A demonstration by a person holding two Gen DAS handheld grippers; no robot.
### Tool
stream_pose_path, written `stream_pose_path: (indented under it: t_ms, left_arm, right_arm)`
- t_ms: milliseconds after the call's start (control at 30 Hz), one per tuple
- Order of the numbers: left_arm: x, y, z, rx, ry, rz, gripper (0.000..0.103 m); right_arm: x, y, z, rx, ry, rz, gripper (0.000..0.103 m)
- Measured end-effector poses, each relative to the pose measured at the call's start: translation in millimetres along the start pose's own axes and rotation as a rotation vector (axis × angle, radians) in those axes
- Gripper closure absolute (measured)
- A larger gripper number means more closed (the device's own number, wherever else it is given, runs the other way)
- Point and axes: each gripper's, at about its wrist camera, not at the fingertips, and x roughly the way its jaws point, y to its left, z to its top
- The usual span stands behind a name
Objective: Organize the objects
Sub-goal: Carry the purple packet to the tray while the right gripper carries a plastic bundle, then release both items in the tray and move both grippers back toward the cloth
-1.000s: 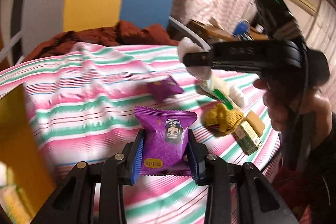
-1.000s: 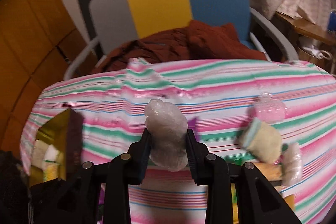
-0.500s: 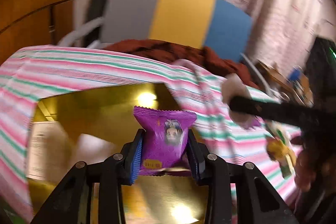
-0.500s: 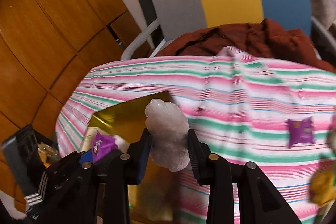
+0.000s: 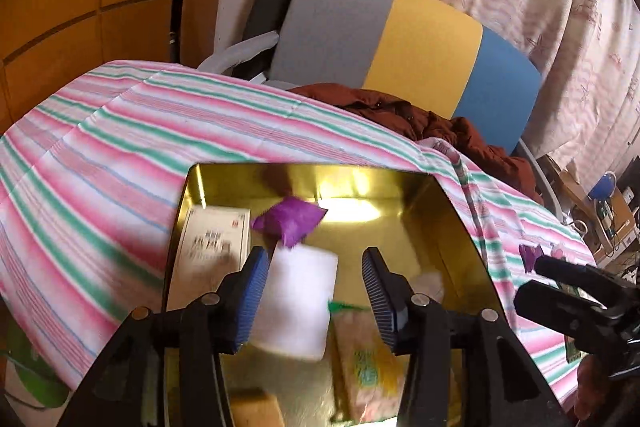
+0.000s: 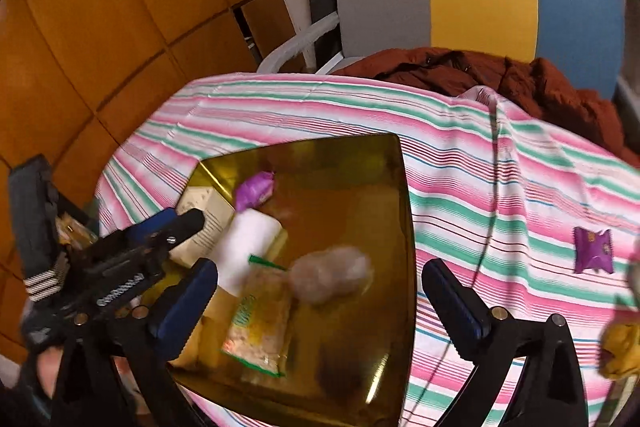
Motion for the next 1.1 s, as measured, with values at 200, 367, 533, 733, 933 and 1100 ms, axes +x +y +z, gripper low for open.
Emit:
stream_pose_path:
  t_ms: [200, 367, 533, 733, 933, 1100]
  left_arm:
    - [-16.8, -5.7, -18.9, 0.036, -0.013, 0.013, 0.054]
    - [-30.1, -17.4, -31.7, 0.104, -0.05, 0.071, 0.054]
    - [-35.1, -26.6, -39.4, 0.134, -0.062, 0.1, 0.054]
    - [-35.2, -40.7, -50.5, 0.175, -0.039, 0.075, 0.053]
    - [-36.1, -53.3, -60.3, 0.209, -0.022, 0.061, 0.053]
    - [-36.5, -59.1, -66.1, 0.226, -0.009, 0.054, 0.053]
  right_arm:
    - [0.0, 10.8, -24.9, -0.057, -0.026, -0.117, 0.0]
    - [1.1, -3.1, -38.4, 0.008, -0.018, -0.16, 0.0]
    - [-11.0, -10.7, -49.2, 0.05, -0.035, -0.152, 0.0]
    - [-22.4, -14.9, -61.1, 0.063, -0.048, -0.169, 0.0]
    - [-27.7, -12.4, -69.5, 0.043, -0.056, -0.209, 0.0]
    - [-31.9, -11.2, -72.3, 0.022, -0.08, -0.267, 0.0]
